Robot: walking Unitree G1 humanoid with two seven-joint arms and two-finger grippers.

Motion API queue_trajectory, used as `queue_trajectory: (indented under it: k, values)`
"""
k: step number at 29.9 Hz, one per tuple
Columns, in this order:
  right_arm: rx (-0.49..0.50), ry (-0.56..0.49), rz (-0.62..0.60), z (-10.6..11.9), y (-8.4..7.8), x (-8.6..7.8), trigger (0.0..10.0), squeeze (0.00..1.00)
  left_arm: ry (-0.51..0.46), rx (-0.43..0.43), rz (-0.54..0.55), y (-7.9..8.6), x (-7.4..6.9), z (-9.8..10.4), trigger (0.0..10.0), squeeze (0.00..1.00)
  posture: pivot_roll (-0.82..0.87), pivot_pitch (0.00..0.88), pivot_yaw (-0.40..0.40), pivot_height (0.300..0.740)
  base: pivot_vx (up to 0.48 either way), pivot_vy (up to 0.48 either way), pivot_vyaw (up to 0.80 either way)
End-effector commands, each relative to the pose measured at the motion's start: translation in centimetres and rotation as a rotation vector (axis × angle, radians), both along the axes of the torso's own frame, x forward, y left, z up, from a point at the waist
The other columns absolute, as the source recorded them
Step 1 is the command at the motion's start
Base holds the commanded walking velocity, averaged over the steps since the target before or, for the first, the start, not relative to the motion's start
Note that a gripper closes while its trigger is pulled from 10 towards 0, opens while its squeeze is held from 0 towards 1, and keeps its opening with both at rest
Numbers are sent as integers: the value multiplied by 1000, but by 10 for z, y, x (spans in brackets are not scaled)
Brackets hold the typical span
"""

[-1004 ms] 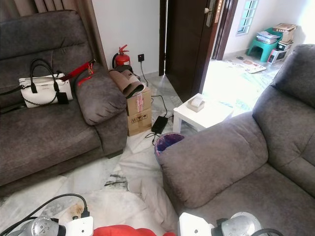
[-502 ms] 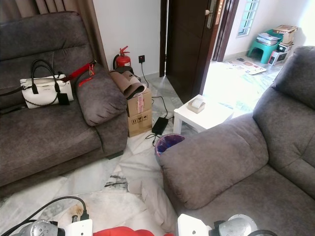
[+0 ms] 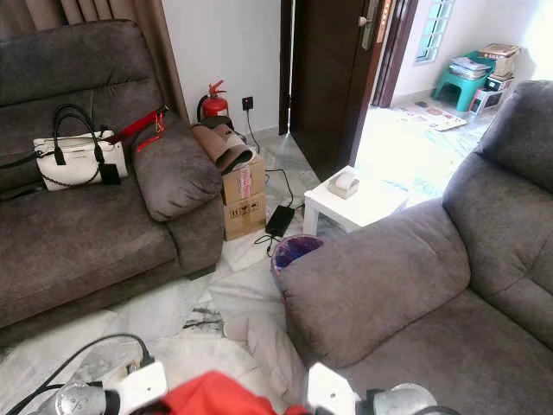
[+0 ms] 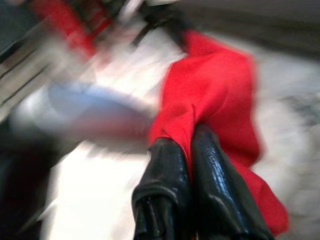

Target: Move the pillow to the sofa from floor

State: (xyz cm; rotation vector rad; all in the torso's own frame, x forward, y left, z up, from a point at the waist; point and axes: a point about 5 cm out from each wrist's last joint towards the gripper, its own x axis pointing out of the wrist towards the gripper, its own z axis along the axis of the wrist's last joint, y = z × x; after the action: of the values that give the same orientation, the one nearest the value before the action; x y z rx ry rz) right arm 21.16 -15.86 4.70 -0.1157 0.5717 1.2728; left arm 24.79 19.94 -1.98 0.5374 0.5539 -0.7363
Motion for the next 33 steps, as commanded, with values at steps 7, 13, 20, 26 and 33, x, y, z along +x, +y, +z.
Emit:
queue_trajectory:
  k: [7, 13, 20, 26, 33]
  values:
    - [154, -112, -679, -18, -15, 49, 10000, 0, -299, -396, 687, 12, 40, 37, 10000, 0, 51, 42, 19, 740, 0, 0, 0]
    - [152, -104, -833, -29, -16, 55, 10000, 0, -397, -471, 804, 6, 43, 45, 10000, 0, 62, 43, 11, 740, 0, 0, 0]
    - [107, -117, -1032, -38, -28, 57, 10000, 0, -459, -462, 772, -2, 37, 49, 10000, 0, 73, 37, 8, 740, 0, 0, 0]
    - [103, -139, -1127, -38, -39, 60, 10000, 0, -477, -479, 832, 5, 31, 50, 10000, 0, 80, 19, 9, 740, 0, 0, -533]
    - [96, -144, -1146, -42, -39, 59, 10000, 0, -501, -446, 810, 5, 28, 53, 10000, 0, 76, 5, 12, 740, 0, 0, -800]
